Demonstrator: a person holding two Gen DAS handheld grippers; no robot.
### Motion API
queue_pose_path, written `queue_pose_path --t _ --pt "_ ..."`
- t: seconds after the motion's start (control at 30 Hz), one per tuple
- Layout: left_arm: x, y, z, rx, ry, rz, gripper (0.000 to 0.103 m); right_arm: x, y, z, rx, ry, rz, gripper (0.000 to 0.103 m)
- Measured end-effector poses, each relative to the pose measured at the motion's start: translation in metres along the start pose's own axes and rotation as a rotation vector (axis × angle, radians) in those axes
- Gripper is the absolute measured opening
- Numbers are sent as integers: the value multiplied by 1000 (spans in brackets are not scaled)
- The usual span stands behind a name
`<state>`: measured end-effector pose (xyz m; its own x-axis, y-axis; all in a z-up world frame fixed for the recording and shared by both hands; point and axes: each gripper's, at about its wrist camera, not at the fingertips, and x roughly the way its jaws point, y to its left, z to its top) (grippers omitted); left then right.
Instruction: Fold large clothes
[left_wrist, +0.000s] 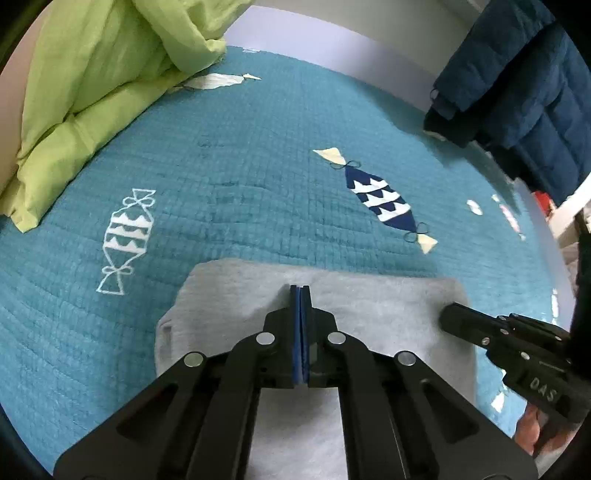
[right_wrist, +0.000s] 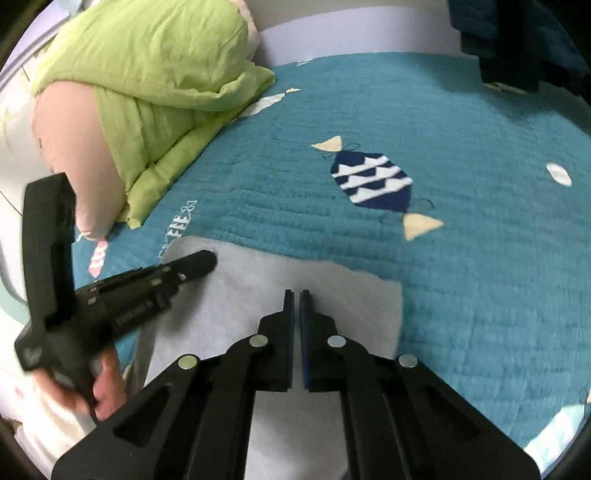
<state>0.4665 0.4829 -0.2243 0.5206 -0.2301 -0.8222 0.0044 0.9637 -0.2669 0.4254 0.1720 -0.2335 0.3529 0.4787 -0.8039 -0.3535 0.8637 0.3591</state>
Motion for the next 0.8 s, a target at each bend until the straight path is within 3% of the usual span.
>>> queue_pose_path --t 0.07,0.1,0.2,0.3,0.4,0.57,0.67,0.8 --pt "-9 4 -3 46 -12 184 3 -10 0 -11 -22 -7 -46 2" --pt "-11 11 -7 56 6 233 3 -15 -1 -15 -23 -9 -53 2" --pt "-29 31 -19 -17 31 195 4 -27 -3 -23 19 -13 -67 9" --pt "-58 18 -36 33 -22 213 4 -45 13 -30 -4 -59 6 9" --pt "-76 -5 -58 69 -41 145 9 -46 40 -38 -50 -49 68 9" --pt "-68 -43 -84 117 -1 105 9 -24 56 -55 -39 33 112 9" --pt "-54 -43 -105 103 37 112 7 -10 53 -76 -51 102 74 7" --pt "-66 -34 -126 101 28 134 7 -29 34 -98 -28 66 126 4"
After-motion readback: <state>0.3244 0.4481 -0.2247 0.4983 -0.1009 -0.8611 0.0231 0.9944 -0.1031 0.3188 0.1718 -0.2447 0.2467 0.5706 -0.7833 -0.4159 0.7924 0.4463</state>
